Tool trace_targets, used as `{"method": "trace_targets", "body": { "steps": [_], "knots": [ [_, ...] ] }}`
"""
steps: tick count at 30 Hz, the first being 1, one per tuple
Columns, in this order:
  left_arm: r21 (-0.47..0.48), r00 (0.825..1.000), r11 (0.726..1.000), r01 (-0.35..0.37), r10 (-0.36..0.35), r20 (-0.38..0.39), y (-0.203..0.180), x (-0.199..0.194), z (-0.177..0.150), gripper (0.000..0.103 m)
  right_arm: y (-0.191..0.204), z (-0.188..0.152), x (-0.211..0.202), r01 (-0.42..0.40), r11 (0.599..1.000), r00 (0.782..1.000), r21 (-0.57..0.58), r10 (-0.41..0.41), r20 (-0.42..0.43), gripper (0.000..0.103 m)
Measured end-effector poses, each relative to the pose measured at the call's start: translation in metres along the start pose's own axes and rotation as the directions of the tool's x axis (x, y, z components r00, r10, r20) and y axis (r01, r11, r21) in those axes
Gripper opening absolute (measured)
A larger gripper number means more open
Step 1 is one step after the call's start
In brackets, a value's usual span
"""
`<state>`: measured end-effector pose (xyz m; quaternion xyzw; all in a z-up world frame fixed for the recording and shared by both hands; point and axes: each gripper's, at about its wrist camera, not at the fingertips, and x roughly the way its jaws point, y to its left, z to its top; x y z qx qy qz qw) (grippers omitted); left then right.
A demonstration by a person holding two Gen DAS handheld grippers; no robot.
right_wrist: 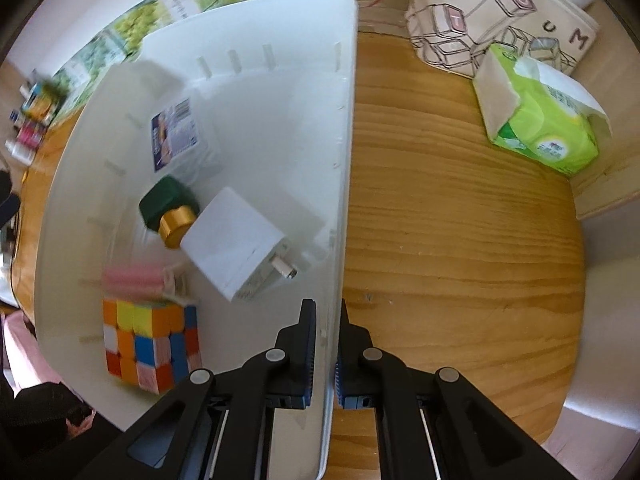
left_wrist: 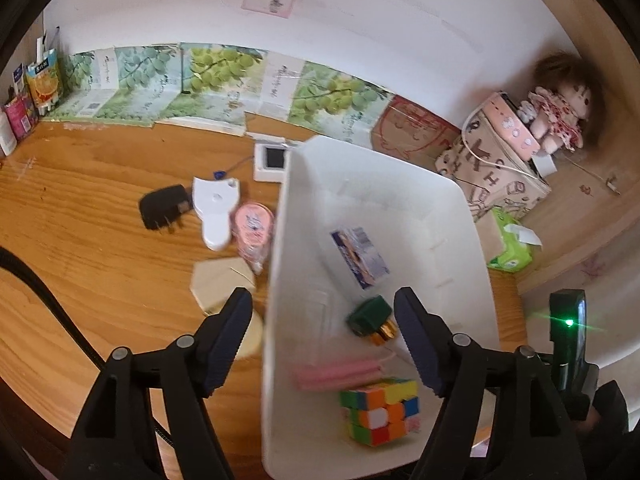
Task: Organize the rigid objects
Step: 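Move the open left gripper to the black plug and grasp it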
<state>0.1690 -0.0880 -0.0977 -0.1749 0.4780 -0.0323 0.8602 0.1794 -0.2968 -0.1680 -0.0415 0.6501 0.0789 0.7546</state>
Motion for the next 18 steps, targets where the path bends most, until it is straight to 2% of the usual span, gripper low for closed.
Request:
{"method": "trace_targets", "body": {
  "steps": [11, 18],
  "knots": [
    [-0.051, 0.996, 0.995, -0.086, 0.085, -0.016, 0.058, 0.003, 0.026, 0.077, -0.011, 0.016, 0.008, 0.013, 0.979, 1.000, 0.204, -0.011, -0.010, 0.008],
    [-0.005, 0.988, 0.992, -0.128, 0.127, -0.093, 0.089, 0.017, 0.045, 0.077, -0.019, 0.016, 0.009, 0.016, 0.948, 1.000, 0.318, -0.013, -0.011, 0.008]
  ]
}}
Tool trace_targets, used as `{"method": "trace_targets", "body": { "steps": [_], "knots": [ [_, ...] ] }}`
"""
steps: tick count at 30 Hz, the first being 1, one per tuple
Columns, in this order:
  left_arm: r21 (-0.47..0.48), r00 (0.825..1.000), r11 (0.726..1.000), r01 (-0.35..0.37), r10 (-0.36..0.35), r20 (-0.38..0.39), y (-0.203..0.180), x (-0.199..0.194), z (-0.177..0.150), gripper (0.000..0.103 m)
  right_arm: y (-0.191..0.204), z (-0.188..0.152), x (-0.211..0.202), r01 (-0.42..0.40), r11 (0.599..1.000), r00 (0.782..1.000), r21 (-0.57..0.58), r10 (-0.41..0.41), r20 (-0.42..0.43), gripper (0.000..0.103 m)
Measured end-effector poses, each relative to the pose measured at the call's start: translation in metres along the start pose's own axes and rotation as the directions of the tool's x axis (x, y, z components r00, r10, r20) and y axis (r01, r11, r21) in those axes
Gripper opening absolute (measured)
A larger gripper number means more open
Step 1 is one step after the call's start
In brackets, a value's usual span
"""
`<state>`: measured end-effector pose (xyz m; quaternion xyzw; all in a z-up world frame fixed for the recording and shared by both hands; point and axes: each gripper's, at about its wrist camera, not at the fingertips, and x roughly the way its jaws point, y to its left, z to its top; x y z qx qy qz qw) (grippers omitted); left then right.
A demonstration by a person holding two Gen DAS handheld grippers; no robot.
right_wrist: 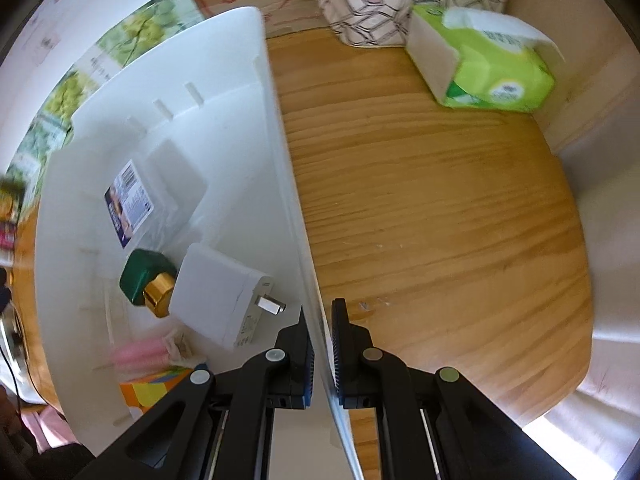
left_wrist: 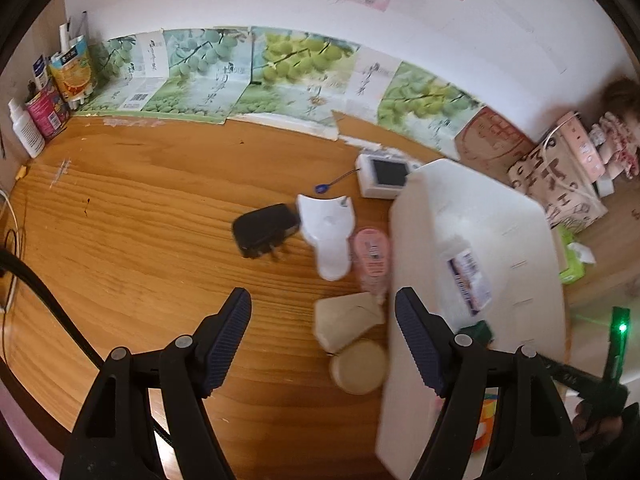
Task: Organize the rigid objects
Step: 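Move the open left gripper to the black plug and grasp it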
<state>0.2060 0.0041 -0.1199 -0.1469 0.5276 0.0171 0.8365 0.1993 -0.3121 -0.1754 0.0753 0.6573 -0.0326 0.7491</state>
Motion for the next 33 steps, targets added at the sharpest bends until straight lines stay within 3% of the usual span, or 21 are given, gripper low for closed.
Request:
{"method": "trace_targets", "body": {
  "steps": [7, 15, 33],
  "knots": [
    [0.075, 0.997, 0.996, -0.039, 0.044, -0.067, 0.022, 0.022, 0.019, 0.078, -0.015, 0.001, -0.004, 0.022, 0.996, 1.000, 0.083, -0.022, 0.001, 0.011],
    [0.143, 0.981, 0.989, -0.046, 0.071, -0.178, 0.043, 0.064, 0.036, 0.078, -0.009, -0.001, -0.001, 0.082, 0.988, 0.997, 0.129, -0.082, -0.005, 0.015],
    [0.121, 0.957, 0.992, 0.037, 0.000, -0.290, 0.050, 0.115, 0.058, 0.080, 0.003, 0.008, 0.001, 0.164, 0.968, 0.986, 0.187, -0.155, -0.061, 0.019]
  ]
}}
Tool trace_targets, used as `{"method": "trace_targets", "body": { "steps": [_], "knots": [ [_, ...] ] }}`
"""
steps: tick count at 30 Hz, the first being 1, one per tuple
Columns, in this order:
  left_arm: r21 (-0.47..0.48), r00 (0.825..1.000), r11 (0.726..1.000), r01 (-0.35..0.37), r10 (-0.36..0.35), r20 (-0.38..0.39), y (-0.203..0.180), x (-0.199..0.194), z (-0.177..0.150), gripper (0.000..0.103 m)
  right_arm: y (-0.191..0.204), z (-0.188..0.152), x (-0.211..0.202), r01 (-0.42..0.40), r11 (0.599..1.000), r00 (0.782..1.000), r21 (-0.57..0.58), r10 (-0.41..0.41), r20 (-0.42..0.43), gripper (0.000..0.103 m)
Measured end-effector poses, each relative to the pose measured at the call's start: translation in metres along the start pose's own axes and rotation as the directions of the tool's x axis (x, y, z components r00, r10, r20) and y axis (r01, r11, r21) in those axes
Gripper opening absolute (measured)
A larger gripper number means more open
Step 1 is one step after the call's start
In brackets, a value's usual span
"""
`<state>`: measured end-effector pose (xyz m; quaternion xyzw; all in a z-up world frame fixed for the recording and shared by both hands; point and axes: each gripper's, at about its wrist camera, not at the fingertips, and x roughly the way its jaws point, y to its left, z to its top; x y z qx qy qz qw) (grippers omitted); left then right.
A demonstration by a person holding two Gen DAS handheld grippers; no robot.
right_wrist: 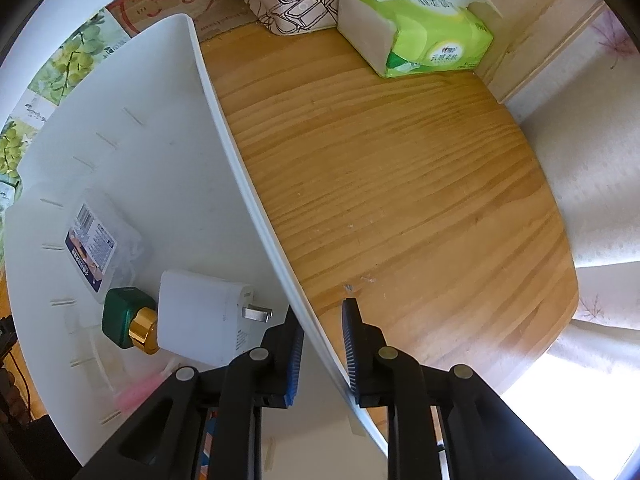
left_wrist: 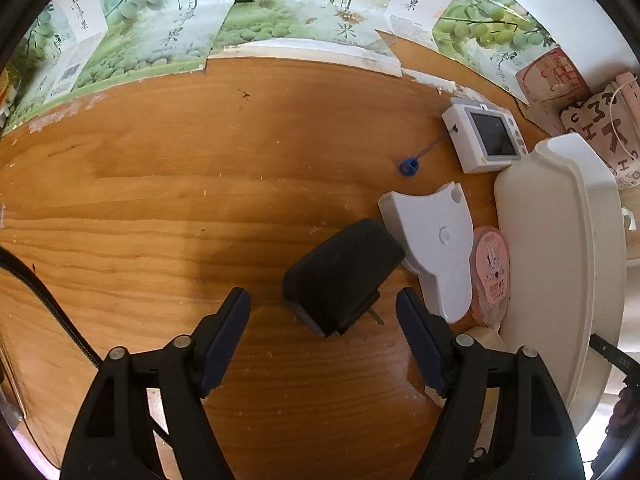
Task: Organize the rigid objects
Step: 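Move the open left gripper to the black plug and grasp it, then carry the black plug with the left gripper into the tray and release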
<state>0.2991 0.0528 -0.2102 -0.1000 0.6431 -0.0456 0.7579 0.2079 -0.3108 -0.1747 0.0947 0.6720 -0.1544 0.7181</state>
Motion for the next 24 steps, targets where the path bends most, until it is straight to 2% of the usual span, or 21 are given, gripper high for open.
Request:
{"method": "trace_targets", "body": {
  "steps": [12, 16, 20, 24],
  "knots": [
    [0.037, 1.000, 0.999, 0.000, 0.000, 0.004, -0.010, 0.006, 0.012, 0.079, -0.002, 0.001, 0.001, 0.003, 1.000, 1.000, 0.015, -0.003, 0.002, 0.020],
    [0.038, 1.000, 0.999, 0.008, -0.008, 0.008, -0.014, 0.007, 0.019, 0.064, -0.001, -0.001, 0.002, 0.006, 1.000, 1.000, 0.007, -0.006, 0.001, 0.020],
    [0.018, 1.000, 1.000, 0.024, -0.024, 0.019, -0.009, 0.005, 0.018, 0.053, 0.005, -0.002, 0.002, 0.026, 0.999, 1.000, -0.018, -0.026, -0.006, 0.019],
    [-0.004, 0.999, 1.000, 0.027, -0.027, 0.024, -0.007, 0.004, 0.017, 0.051, 0.005, -0.003, 0.001, 0.014, 1.000, 1.000, -0.015, -0.014, -0.001, 0.019]
  ]
}}
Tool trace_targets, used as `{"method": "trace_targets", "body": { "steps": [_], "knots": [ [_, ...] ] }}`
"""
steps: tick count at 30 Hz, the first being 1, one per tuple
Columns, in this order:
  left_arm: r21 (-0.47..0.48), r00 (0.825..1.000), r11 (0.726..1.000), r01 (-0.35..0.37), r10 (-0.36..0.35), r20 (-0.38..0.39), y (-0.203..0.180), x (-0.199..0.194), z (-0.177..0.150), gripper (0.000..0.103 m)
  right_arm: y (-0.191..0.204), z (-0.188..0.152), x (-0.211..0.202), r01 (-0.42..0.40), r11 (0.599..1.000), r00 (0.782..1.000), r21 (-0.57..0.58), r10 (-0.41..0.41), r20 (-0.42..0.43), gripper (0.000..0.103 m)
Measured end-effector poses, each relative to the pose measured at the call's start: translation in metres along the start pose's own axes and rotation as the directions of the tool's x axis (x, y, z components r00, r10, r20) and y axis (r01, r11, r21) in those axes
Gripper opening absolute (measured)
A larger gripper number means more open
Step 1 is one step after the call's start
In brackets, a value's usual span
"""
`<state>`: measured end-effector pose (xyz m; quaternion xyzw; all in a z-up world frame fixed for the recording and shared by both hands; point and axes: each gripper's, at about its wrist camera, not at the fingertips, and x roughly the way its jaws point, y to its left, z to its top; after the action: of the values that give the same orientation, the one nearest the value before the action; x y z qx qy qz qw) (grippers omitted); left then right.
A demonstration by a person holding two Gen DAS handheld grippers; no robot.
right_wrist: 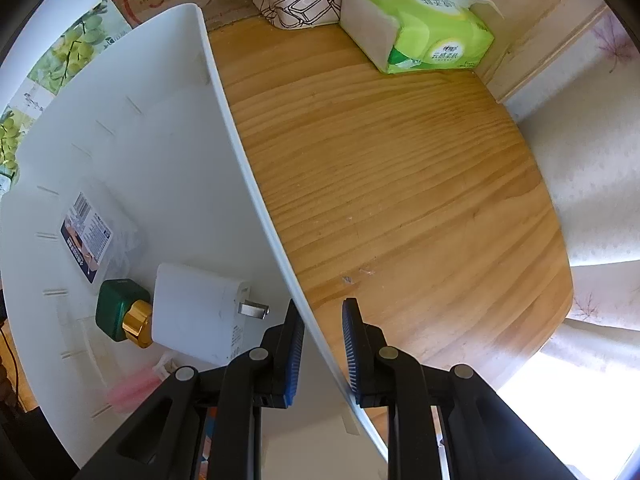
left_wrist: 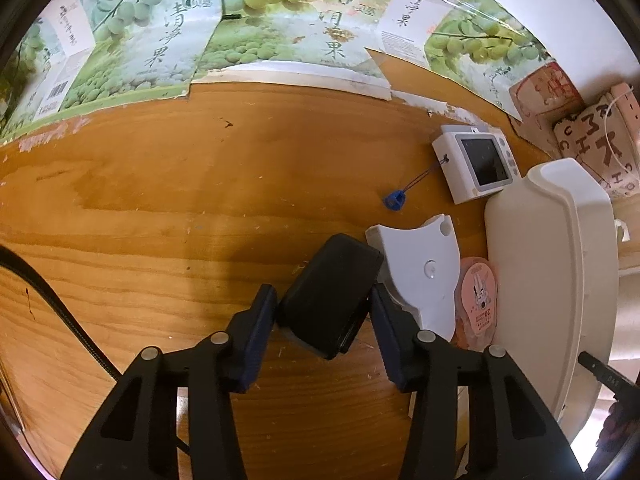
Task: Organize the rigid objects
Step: 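Carry the black plug with the left gripper into the tray and release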
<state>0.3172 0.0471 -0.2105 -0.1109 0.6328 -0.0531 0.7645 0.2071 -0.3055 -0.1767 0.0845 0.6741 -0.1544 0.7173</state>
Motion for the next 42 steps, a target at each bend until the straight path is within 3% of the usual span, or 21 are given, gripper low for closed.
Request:
{"method": "trace_targets", "body": {
  "steps": [9, 16, 28, 32, 42],
  "knots": [
    [-0.044, 0.999, 0.999, 0.027, -0.026, 0.035, 0.006, -0.009, -0.017, 0.051, -0.007, -0.009, 0.001, -0.025, 1.000, 0.999, -0.008, 0.026, 0.028, 0.019],
    [-0.058, 0.988, 0.996, 0.066, -0.057, 0.146, 0.006, -0.036, -0.037, 0.051, -0.018, -0.021, -0.003, -0.059, 0.998, 0.996, -0.019, 0.060, 0.064, 0.018],
    [0.002, 0.932, 0.984, 0.180, -0.171, 0.318, -0.016, -0.080, -0.072, 0.051, -0.031, -0.047, -0.013, -0.091, 0.994, 0.990, -0.052, 0.096, 0.101, 0.016],
    [0.015, 0.905, 0.976, 0.217, -0.206, 0.373, -0.022, -0.097, -0.086, 0.051, -0.034, -0.055, -0.018, -0.097, 0.992, 0.989, -0.075, 0.105, 0.109, 0.015],
    [0.017, 0.871, 0.974, 0.227, -0.211, 0.443, -0.041, -0.126, -0.117, 0.051, -0.035, -0.064, -0.023, -0.112, 0.980, 0.986, -0.164, 0.130, 0.102, 0.012]
  ]
}}
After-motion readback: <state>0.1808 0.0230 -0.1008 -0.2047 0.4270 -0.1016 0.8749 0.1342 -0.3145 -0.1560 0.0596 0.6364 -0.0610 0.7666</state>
